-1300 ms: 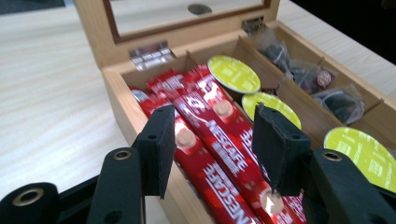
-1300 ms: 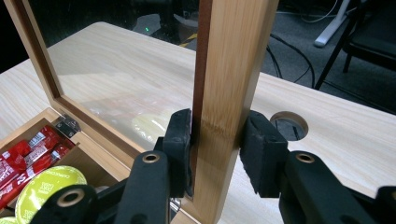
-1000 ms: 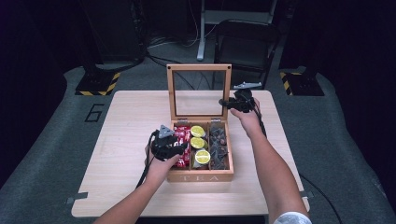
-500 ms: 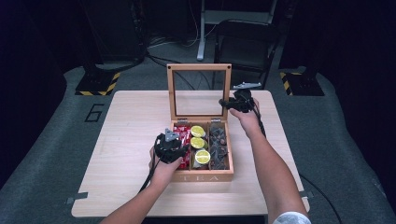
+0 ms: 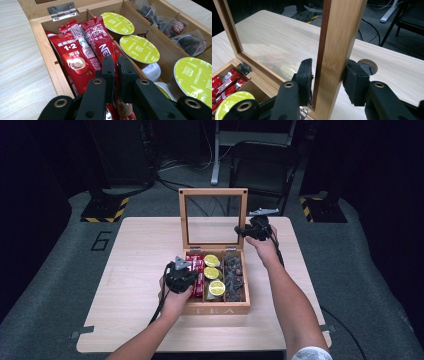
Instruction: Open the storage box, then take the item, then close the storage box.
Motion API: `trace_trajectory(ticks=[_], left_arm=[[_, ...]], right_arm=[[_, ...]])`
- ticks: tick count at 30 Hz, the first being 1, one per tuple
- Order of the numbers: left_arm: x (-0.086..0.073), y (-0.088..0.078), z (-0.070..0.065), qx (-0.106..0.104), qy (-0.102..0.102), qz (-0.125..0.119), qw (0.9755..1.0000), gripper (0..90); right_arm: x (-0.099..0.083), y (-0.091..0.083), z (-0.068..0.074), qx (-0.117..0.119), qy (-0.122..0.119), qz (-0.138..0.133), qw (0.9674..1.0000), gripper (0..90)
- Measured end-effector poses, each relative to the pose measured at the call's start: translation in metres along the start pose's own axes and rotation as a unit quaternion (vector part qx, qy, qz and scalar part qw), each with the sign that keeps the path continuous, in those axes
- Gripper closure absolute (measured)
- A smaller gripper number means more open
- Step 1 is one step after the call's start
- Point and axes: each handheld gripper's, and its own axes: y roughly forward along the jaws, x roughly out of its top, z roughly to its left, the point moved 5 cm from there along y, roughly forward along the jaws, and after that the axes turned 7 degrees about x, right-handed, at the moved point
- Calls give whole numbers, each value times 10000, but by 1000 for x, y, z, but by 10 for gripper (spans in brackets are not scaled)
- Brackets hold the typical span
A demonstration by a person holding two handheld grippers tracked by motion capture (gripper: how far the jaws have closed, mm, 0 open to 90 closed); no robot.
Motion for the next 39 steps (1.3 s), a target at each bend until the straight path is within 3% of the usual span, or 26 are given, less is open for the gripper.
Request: trace_trajectory(ticks=[1,12,19,29,31,39], left_arm=[[1,-1,1,-52,69,23,10000,847],[10,-12,4,-83,28,-143,9999,849],[16,-21,15,-66,-154,-254,9995,849],[22,-45,50,84,-440,-482,9978,849],[19,-50,66,179,-472,-433,9978,849],[-1,-48,100,560,-629,-310,9960,848]], right_arm=[[0,0,0,-1,-8,3,10000,600],[0,0,0,9,41,-11,10000,601],[-1,0,0,27,24,-28,10000,600],[0,0,0,58,77,-30,9999,587],[0,0,0,55,83,-30,9999,585],[0,0,0,46,69,-29,10000,582]])
